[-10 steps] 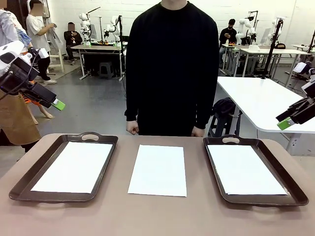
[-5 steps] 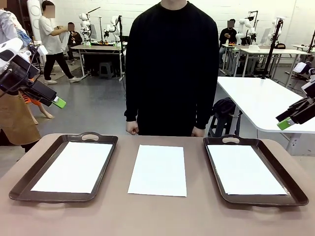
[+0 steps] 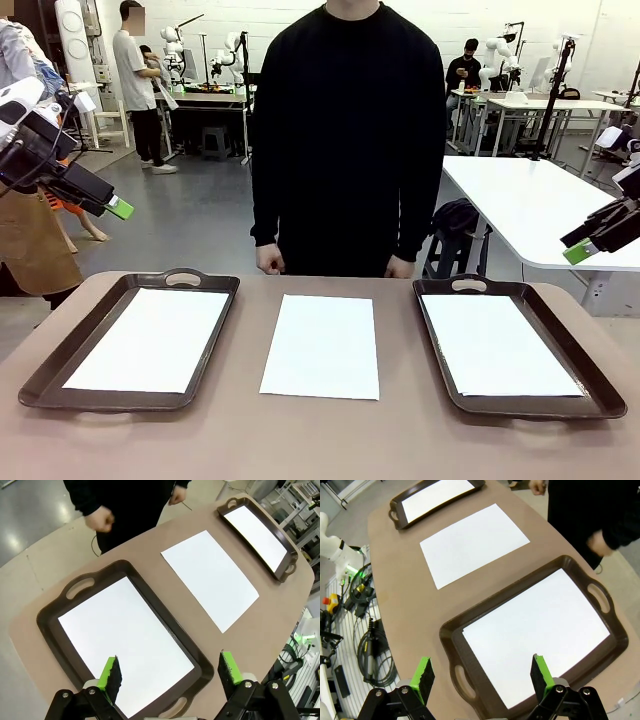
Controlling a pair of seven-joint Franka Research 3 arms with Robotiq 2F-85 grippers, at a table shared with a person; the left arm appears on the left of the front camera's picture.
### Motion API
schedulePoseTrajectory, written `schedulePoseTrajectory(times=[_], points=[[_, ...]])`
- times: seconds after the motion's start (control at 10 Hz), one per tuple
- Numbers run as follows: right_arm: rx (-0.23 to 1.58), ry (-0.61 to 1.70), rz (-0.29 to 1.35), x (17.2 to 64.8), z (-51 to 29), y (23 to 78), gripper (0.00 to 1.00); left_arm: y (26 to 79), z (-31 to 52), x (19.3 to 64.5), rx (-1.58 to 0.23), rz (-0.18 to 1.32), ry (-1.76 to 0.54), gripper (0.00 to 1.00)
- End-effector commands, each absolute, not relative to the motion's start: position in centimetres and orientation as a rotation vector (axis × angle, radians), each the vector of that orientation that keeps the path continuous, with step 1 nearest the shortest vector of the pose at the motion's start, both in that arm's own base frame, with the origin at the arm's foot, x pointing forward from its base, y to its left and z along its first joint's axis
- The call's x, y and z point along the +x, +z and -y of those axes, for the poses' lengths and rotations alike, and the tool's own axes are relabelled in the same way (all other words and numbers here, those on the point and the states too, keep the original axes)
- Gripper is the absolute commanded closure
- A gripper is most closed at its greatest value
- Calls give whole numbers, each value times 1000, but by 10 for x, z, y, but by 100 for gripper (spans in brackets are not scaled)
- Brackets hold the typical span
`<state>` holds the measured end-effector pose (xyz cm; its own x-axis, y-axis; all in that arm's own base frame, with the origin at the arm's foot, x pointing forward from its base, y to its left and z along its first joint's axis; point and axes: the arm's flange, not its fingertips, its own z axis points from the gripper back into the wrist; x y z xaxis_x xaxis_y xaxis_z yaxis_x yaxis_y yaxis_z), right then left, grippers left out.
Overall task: Sort the A4 documents.
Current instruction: Receive the A4 Paper.
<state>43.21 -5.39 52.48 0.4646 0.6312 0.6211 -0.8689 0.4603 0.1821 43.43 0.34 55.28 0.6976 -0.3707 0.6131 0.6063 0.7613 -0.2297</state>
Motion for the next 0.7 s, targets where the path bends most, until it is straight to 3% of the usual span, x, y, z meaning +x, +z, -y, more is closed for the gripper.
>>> schedulePoseTrajectory(times=[0.0, 0.6], points=[[513, 972, 517, 433, 54, 524, 0, 553, -2, 434, -433, 575, -568, 0], [513, 972, 517, 433, 54, 524, 0, 553, -2, 434, -433, 575, -568, 0]])
